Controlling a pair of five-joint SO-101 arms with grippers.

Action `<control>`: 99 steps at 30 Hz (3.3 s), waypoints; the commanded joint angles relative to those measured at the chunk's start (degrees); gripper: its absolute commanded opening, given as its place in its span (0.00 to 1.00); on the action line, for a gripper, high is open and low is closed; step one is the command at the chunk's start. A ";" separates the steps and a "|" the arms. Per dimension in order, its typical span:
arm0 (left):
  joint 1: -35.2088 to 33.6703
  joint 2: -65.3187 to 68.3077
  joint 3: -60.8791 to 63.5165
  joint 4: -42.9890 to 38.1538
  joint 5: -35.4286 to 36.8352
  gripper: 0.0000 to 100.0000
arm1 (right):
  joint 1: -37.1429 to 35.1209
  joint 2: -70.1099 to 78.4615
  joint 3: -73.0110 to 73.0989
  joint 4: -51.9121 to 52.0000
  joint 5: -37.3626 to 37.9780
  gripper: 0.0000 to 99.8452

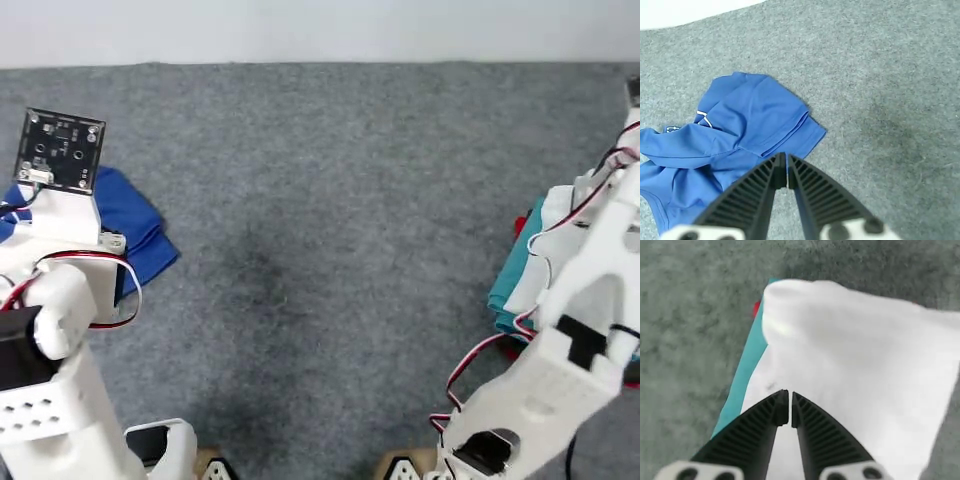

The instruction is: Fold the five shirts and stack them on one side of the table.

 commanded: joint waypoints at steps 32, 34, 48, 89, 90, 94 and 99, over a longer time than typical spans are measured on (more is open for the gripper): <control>-12.04 27.25 9.45 -13.45 -14.33 0.21 | -3.21 -68.70 61.45 6.55 -0.35 0.01; -10.81 32.00 9.36 -16.35 -14.33 0.21 | -3.21 -70.90 62.59 6.55 -0.35 0.01; -3.52 52.31 9.10 -32.44 -14.15 0.21 | -3.12 -79.08 67.25 6.73 -0.35 0.01; 31.74 57.76 -24.04 -9.93 -2.11 0.01 | -3.12 -80.66 68.31 6.64 -0.09 0.01; 34.37 57.58 -24.31 -9.93 -1.67 0.01 | -3.12 -80.66 68.31 6.64 -0.09 0.01; 43.25 57.67 -24.04 -9.67 -1.23 0.01 | -3.21 -80.66 68.31 6.55 -0.09 0.01; 48.26 57.05 -24.75 -6.59 -1.23 0.03 | -3.47 -80.13 68.31 6.20 -0.09 0.01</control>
